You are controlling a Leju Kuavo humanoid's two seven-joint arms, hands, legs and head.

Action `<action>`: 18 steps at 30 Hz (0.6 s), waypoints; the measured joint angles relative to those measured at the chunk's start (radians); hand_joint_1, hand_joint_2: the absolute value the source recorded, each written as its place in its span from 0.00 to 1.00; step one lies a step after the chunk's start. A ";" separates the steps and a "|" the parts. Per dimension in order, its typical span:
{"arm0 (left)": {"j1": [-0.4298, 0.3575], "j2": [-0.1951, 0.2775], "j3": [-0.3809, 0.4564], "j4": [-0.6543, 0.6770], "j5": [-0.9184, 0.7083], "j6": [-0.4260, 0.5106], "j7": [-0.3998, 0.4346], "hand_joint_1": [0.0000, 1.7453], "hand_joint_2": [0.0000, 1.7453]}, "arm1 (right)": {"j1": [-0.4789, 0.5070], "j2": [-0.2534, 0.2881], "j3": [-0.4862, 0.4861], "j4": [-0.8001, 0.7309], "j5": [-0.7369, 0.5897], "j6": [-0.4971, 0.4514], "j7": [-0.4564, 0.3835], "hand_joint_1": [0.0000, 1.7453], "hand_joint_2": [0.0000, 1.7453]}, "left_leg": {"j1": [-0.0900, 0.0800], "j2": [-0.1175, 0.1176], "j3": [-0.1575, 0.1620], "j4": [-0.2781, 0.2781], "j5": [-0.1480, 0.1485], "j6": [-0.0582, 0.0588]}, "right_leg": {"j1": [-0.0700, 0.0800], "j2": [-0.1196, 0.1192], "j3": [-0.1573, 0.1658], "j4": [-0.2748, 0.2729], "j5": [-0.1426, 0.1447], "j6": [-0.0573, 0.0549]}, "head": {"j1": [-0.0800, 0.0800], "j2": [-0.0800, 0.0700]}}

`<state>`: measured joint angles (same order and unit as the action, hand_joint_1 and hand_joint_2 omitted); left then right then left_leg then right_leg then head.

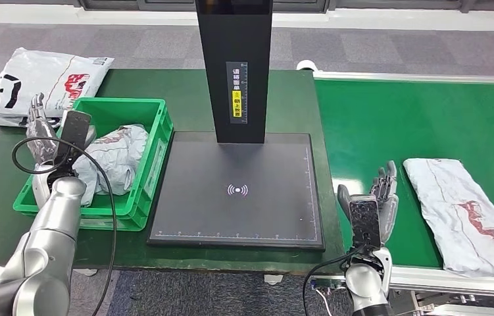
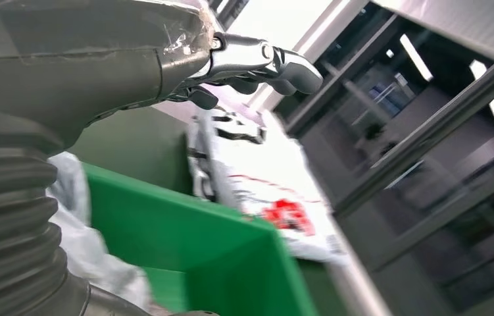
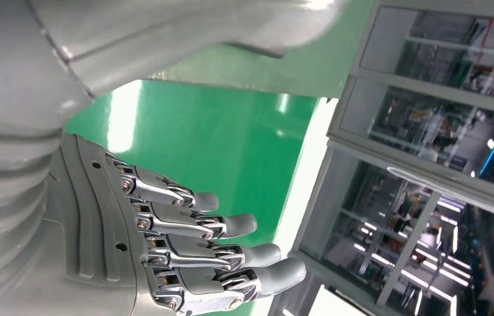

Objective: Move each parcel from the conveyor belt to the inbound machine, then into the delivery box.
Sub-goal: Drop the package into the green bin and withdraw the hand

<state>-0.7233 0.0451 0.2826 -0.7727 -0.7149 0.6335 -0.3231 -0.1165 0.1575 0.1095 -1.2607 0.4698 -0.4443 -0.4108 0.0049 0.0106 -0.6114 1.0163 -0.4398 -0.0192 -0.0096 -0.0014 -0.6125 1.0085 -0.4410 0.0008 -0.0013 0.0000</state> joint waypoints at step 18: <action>0.116 -0.184 -0.332 -0.053 0.551 -0.730 -0.215 0.00 1.00 | -0.158 -0.066 -0.061 0.218 0.044 -0.105 -0.004 0.00 1.00 | -0.003 -0.001 0.000 0.001 -0.001 0.003 | -0.003 -0.001 0.001 -0.001 0.001 0.002 | 0.000 0.000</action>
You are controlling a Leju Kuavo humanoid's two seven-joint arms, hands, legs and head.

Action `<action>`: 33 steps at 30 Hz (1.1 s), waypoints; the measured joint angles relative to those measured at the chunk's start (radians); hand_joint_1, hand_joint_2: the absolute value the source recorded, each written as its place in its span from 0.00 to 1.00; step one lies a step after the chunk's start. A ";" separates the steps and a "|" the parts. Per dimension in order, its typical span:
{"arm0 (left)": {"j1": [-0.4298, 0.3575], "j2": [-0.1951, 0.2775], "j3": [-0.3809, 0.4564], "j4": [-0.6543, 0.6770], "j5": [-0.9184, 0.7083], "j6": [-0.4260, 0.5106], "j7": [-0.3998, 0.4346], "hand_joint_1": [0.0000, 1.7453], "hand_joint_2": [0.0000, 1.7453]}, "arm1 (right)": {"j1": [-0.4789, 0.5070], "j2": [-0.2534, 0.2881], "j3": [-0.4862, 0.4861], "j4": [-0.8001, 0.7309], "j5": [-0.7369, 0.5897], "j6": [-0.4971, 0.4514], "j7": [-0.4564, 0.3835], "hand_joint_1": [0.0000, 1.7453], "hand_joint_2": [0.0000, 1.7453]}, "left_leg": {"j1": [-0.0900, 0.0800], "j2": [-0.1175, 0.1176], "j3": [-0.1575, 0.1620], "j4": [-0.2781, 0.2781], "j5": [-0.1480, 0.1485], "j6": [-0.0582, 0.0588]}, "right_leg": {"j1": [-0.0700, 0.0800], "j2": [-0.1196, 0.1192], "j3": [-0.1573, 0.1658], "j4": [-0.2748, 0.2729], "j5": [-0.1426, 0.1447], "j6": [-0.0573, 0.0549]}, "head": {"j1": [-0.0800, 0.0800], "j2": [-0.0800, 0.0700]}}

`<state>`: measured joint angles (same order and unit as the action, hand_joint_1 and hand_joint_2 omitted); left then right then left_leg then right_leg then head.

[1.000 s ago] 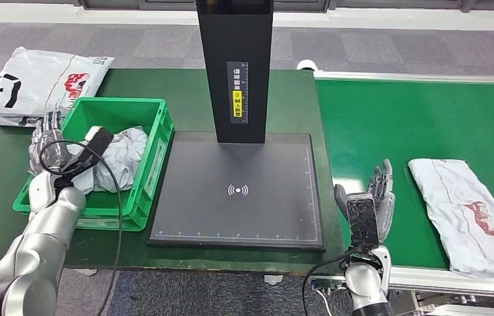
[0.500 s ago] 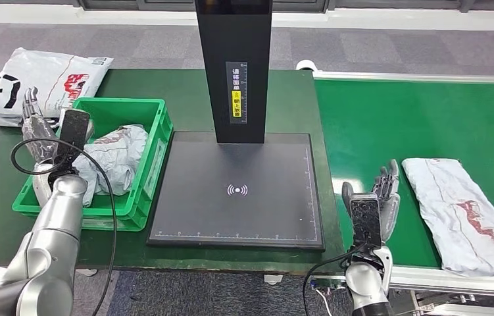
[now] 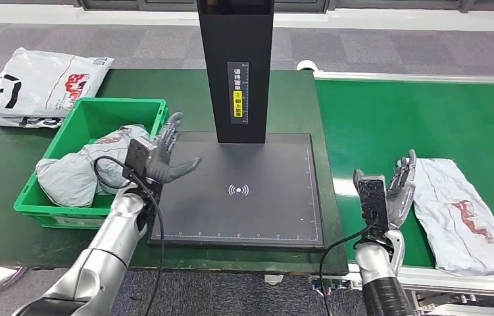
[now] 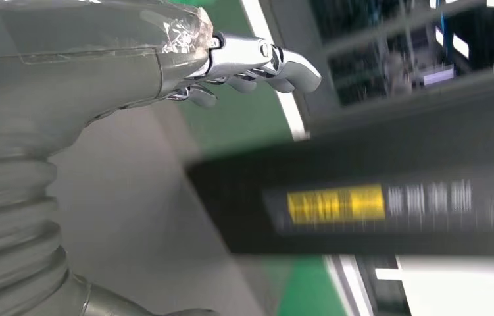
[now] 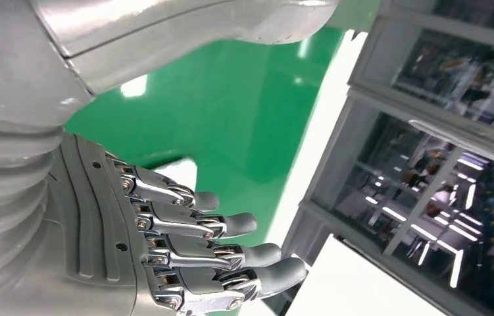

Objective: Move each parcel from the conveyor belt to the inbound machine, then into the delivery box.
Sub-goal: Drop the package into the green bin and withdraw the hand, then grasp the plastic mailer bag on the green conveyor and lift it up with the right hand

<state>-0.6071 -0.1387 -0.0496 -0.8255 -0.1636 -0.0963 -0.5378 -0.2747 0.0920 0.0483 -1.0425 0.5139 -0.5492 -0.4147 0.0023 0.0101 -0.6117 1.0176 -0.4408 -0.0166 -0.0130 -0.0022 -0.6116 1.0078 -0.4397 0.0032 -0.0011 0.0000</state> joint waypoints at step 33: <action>0.010 -0.020 -0.067 0.038 0.024 -0.006 -0.005 0.00 1.00 | -0.023 -0.025 -0.020 0.090 0.000 -0.011 -0.011 0.00 1.00 | 0.001 0.000 0.000 -0.001 0.000 0.000 | 0.002 0.000 0.000 0.000 -0.001 -0.001 | 0.000 0.000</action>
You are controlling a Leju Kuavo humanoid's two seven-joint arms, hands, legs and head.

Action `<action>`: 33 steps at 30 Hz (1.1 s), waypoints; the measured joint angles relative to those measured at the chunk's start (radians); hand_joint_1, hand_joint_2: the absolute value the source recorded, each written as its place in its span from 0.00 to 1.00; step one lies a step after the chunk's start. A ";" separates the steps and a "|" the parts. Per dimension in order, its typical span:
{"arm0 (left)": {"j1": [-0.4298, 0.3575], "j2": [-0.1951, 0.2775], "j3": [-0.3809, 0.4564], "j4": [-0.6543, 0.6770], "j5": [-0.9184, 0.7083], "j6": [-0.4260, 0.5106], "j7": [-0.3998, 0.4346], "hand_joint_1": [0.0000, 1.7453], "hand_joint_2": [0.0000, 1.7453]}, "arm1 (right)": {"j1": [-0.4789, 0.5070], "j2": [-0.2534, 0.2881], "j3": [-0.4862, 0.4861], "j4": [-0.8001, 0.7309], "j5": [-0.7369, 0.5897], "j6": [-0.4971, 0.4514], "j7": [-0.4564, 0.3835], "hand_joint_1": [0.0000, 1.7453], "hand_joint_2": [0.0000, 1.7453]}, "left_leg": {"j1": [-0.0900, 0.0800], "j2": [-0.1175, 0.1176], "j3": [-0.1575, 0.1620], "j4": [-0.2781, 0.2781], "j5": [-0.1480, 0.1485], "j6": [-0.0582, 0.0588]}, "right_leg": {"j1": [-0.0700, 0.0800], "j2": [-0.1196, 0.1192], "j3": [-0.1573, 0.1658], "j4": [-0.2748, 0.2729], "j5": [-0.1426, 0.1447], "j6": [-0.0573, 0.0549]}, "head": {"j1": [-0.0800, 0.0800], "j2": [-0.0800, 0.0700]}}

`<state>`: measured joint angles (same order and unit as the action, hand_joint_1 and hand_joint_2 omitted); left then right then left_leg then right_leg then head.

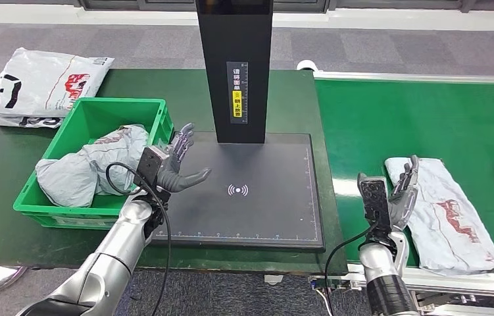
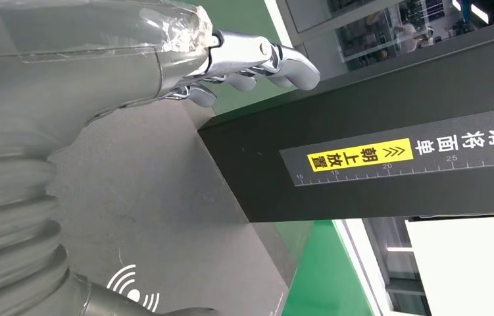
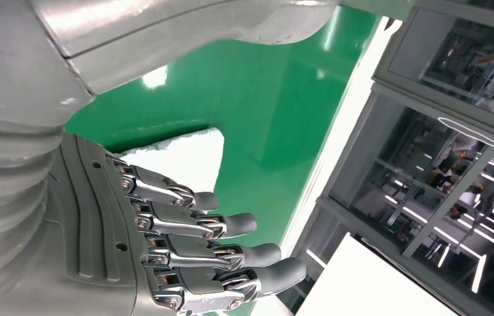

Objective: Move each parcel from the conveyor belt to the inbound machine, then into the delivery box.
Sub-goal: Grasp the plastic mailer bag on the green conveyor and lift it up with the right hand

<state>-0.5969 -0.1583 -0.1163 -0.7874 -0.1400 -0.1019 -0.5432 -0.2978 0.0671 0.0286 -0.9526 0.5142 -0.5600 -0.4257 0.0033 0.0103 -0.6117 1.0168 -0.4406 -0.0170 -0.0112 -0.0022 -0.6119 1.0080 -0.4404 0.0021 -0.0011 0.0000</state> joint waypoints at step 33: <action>0.000 -0.026 0.000 0.056 0.052 0.087 0.030 0.00 1.00 | -0.134 -0.162 0.000 0.357 0.749 0.082 0.776 0.00 1.00 | -0.001 -0.015 -0.002 0.001 0.002 0.007 | -0.002 -0.016 0.006 -0.001 -0.002 0.007 | 0.001 0.000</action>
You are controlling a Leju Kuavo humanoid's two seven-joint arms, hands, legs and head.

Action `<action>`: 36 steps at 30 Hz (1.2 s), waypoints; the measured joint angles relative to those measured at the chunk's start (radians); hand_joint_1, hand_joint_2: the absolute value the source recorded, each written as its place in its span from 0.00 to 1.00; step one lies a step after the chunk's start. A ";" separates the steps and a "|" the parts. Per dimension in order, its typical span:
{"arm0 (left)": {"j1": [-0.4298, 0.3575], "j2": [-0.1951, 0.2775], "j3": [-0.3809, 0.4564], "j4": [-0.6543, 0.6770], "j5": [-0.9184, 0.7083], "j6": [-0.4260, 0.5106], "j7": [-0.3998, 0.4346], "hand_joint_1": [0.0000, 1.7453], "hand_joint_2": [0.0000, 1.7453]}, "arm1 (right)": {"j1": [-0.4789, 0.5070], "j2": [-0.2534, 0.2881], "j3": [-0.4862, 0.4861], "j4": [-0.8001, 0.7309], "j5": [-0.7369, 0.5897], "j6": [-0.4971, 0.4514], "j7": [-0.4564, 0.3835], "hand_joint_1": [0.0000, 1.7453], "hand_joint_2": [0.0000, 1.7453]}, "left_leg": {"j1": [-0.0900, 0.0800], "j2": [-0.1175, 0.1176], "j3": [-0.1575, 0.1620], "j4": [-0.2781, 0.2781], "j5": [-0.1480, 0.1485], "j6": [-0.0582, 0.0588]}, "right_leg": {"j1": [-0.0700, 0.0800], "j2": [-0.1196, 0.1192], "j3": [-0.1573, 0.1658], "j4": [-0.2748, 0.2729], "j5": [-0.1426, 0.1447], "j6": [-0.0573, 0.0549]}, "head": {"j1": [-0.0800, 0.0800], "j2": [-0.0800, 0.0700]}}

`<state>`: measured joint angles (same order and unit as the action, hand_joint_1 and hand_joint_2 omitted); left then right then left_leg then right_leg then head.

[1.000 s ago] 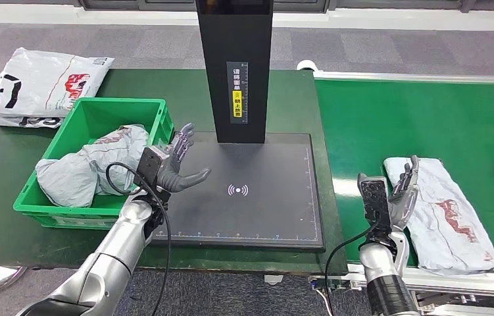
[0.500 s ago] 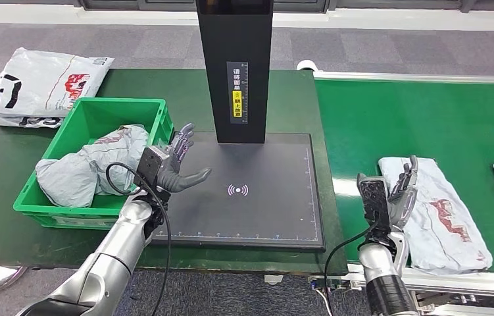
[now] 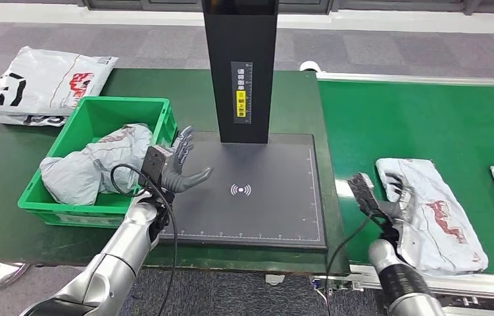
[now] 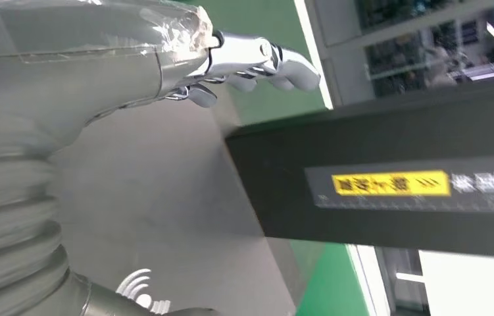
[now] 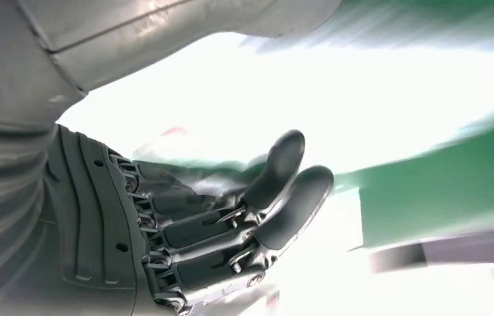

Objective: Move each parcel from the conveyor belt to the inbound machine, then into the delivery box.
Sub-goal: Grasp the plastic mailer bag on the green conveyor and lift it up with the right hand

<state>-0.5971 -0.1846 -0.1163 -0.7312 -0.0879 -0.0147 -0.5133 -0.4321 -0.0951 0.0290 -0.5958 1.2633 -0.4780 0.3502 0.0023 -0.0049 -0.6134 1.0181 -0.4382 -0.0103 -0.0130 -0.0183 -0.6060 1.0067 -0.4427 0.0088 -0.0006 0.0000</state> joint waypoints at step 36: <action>0.001 -0.008 0.000 0.066 0.005 0.008 -0.006 0.00 1.00 | -0.079 -0.074 0.000 0.300 0.121 -0.009 0.228 0.59 1.00 | -0.001 0.003 0.000 0.000 -0.001 -0.001 | -0.001 0.004 -0.002 0.000 0.001 -0.001 | -0.001 0.000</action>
<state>-0.5961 -0.1926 -0.1163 -0.6650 -0.0832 -0.0065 -0.5196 -0.5115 -0.1694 0.0286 -0.2956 1.3847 -0.4867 0.5787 0.0014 -0.0017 -0.6131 1.0180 -0.4390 -0.0111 -0.0140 -0.0139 -0.6079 1.0068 -0.4414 0.0078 -0.0011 0.0000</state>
